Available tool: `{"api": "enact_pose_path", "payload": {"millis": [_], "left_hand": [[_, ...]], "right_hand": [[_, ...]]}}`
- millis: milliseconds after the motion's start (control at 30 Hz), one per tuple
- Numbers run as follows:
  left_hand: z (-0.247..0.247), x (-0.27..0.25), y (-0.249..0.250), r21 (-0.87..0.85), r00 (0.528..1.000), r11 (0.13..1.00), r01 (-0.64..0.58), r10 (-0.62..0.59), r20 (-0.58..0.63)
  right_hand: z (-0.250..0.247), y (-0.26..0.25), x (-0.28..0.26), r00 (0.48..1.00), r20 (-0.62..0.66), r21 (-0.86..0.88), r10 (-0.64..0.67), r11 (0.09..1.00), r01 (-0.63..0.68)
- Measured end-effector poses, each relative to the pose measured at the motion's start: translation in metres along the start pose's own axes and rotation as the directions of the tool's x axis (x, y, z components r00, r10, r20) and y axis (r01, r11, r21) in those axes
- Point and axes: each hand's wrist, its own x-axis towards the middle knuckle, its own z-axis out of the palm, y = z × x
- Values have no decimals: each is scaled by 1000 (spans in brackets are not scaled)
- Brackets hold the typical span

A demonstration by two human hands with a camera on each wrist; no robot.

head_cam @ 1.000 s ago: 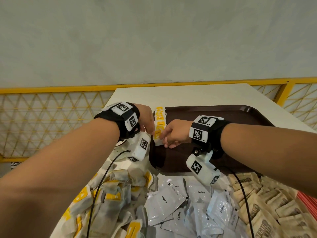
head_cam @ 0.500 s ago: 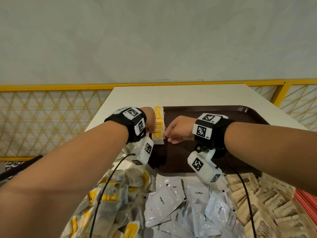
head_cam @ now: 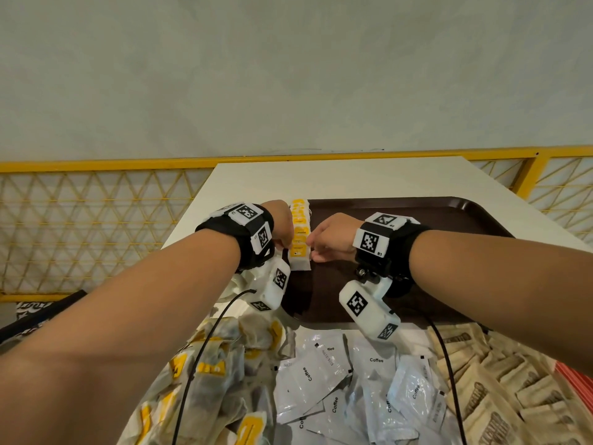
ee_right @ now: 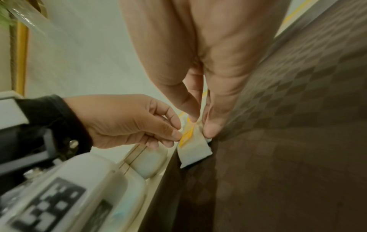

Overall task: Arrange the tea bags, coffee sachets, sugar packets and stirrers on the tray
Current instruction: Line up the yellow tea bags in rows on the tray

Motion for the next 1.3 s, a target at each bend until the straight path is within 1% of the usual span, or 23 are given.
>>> {"api": "enact_pose_path", "payload": {"millis": [233,400,567,600,633,700,733,800,867,1000,1167,1300], "left_hand": [[-1,1,-3,-87,998,995,58,-56,30],[-3,-1,-4,-150,996,986,72,-65,53],[-3,-2,-1,-160,997,985,66,-59,52],[-4,-3,-1,-160,997,986,57,-49,53],[-5,-3,-2,-157,997,987,43,-34,63],[-8,-6,-1,-156,996,988,15,0,94],[-9,-8,0,-157,994,988,2,14,105],[-11,-11,1,-149,994,989,-18,35,108],[-11,-11,2,-146,995,989,-27,40,91],[-10,-5,2,-135,999,991,-13,19,49],[-8,0,1,-54,1000,999,7,-6,16],[-5,1,1,-35,1000,999,0,0,-5]], "right_hand": [[-1,-3,-1,999,-29,37,21,999,-20],[1,-5,-5,999,8,41,42,998,-43],[1,-6,-16,983,75,27,169,985,-172],[1,-5,-16,984,75,47,161,985,-165],[0,-2,-14,991,61,44,123,991,-125],[-1,2,-14,999,38,-10,27,1000,-26],[-2,3,-14,999,42,-21,8,1000,-7],[-3,3,-15,997,82,-31,8,1000,-6],[-3,3,-17,994,108,-79,-1,997,9],[-1,5,-20,995,95,-154,-34,987,49],[-3,3,-19,993,116,-218,-35,974,60],[-8,3,-22,974,216,-310,-64,942,130]]}}
